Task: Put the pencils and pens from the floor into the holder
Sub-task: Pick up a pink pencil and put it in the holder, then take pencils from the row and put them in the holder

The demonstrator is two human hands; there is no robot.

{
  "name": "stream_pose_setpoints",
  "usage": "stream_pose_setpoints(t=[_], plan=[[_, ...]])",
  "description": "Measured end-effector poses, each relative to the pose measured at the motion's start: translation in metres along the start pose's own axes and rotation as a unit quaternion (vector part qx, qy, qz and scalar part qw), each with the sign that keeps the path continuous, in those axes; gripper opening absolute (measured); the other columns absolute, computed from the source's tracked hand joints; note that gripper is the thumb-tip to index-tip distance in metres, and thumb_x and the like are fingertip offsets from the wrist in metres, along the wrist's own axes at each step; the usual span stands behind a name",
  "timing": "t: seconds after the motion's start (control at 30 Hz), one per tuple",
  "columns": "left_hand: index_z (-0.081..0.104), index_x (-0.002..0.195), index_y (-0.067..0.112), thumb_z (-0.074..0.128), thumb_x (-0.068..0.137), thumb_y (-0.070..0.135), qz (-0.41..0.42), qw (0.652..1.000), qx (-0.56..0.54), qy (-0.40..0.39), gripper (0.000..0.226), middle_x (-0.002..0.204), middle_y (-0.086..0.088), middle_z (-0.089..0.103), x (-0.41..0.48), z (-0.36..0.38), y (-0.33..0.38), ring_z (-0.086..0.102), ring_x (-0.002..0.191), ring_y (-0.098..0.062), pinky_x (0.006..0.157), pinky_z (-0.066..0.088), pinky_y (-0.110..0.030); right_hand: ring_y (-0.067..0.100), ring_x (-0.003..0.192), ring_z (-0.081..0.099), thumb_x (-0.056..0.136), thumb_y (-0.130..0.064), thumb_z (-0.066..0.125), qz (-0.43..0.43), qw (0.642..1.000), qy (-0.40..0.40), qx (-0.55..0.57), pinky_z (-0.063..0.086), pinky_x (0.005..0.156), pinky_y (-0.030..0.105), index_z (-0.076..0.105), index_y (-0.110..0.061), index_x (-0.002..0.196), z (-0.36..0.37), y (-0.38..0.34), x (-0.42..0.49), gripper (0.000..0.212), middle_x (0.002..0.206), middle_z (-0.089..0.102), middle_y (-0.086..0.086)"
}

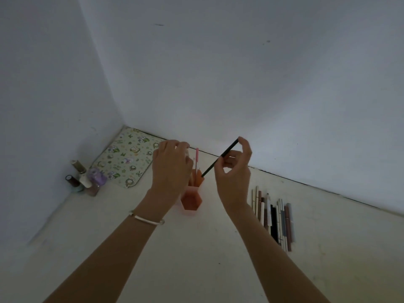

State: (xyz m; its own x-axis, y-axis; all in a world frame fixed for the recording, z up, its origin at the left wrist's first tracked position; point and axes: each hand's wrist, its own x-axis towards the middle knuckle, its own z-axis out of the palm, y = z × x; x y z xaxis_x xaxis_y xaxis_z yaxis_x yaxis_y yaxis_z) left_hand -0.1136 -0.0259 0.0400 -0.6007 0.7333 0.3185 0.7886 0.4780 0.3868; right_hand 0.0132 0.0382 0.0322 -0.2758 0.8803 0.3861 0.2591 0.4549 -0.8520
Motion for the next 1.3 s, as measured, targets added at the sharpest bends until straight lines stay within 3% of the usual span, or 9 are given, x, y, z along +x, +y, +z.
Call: stream_pose_setpoints(t=[0.13,0.27,0.43,0.5,0.57,0.63,0.73,1.03,1.3], plan=[[0.058,0.123,0.015,0.056,0.085,0.010,0.004,0.999,-0.043,0.026,0.039,0.118,-0.006,0.062,0.006,-0.015,0.001,0.051,0.117,-0.025,0.097,0.041,-0.040,0.010,0.080,0.064,0.094,-0.011,0.057,-0.016,0.994,-0.080,-0.066,0.055,0.077,0.027,0.027,-0.031,0.135,0.017,0.018,-0.017,0.055,0.089,0.065,-0.006],[0.058,0.123,0.012,0.056,0.083,0.004,0.022,0.993,-0.096,0.062,0.041,0.116,-0.005,0.063,0.005,-0.030,0.020,0.052,0.114,-0.023,0.097,0.040,-0.034,0.014,0.090,0.062,0.097,-0.016,0.053,-0.056,0.978,-0.143,-0.140,0.055,0.082,0.033,0.046,-0.019,0.131,0.024,0.030,-0.027,0.034,0.108,0.065,0.001],[0.060,0.105,0.008,0.055,0.080,-0.002,0.094,0.967,-0.195,0.133,0.027,0.097,-0.003,0.061,-0.019,-0.030,0.078,0.053,0.087,-0.011,0.076,0.044,-0.017,0.010,0.084,0.061,0.091,0.006,0.051,-0.067,0.991,0.005,-0.116,0.053,0.072,0.020,0.050,-0.011,0.128,-0.012,0.037,-0.010,0.041,0.108,0.061,0.004],[0.058,0.096,0.010,0.054,0.081,-0.001,0.106,0.963,-0.232,0.081,0.020,0.089,0.003,0.056,-0.039,-0.008,0.106,0.049,0.075,-0.005,0.065,0.043,-0.013,0.007,0.075,0.057,0.089,0.008,0.048,-0.011,0.993,0.066,-0.099,0.049,0.063,0.020,0.051,-0.014,0.125,-0.042,0.043,0.004,0.042,0.104,0.060,-0.001],[0.056,0.093,0.015,0.056,0.085,0.005,0.060,0.969,-0.233,-0.050,0.013,0.086,0.006,0.054,-0.060,0.027,0.129,0.051,0.072,-0.006,0.066,0.048,-0.016,0.007,0.069,0.054,0.086,0.008,0.046,0.038,0.989,0.103,-0.095,0.043,0.060,0.017,0.052,-0.016,0.123,-0.075,0.052,0.013,0.044,0.101,0.059,-0.006],[0.054,0.093,0.016,0.051,0.091,0.015,-0.015,0.965,-0.182,-0.190,0.004,0.088,0.004,0.057,-0.078,0.073,0.140,0.057,0.077,-0.012,0.071,0.050,-0.021,0.006,0.065,0.052,0.085,0.007,0.045,0.069,0.985,0.118,-0.104,0.040,0.058,0.016,0.052,-0.018,0.121,-0.109,0.062,0.014,0.044,0.098,0.058,-0.008],[0.057,0.103,0.012,0.044,0.096,0.021,-0.071,0.944,-0.085,-0.312,0.017,0.106,-0.006,0.062,-0.094,0.121,0.143,0.062,0.096,-0.023,0.080,0.049,-0.031,0.010,0.060,0.051,0.086,0.006,0.045,0.084,0.980,0.127,-0.127,0.040,0.055,0.020,0.053,-0.019,0.118,-0.147,0.079,0.008,0.042,0.095,0.060,-0.006],[0.054,0.108,0.010,0.063,0.087,0.037,-0.103,0.929,-0.022,-0.354,0.035,0.111,-0.007,0.062,-0.090,0.148,0.153,0.063,0.101,-0.026,0.079,0.050,-0.031,0.009,0.063,0.053,0.083,0.008,0.048,0.112,0.973,0.113,-0.165,0.042,0.055,0.019,0.058,-0.014,0.112,-0.182,0.113,-0.014,0.038,0.092,0.062,-0.002],[0.061,0.106,0.009,0.052,0.092,0.008,-0.105,0.925,-0.004,-0.365,0.017,0.111,-0.008,0.065,-0.081,0.149,0.158,0.064,0.104,-0.026,0.083,0.052,-0.032,0.012,0.065,0.055,0.083,0.008,0.052,0.147,0.973,0.079,-0.161,0.049,0.057,0.031,0.058,-0.017,0.113,-0.168,0.118,-0.024,0.040,0.091,0.062,-0.004]])
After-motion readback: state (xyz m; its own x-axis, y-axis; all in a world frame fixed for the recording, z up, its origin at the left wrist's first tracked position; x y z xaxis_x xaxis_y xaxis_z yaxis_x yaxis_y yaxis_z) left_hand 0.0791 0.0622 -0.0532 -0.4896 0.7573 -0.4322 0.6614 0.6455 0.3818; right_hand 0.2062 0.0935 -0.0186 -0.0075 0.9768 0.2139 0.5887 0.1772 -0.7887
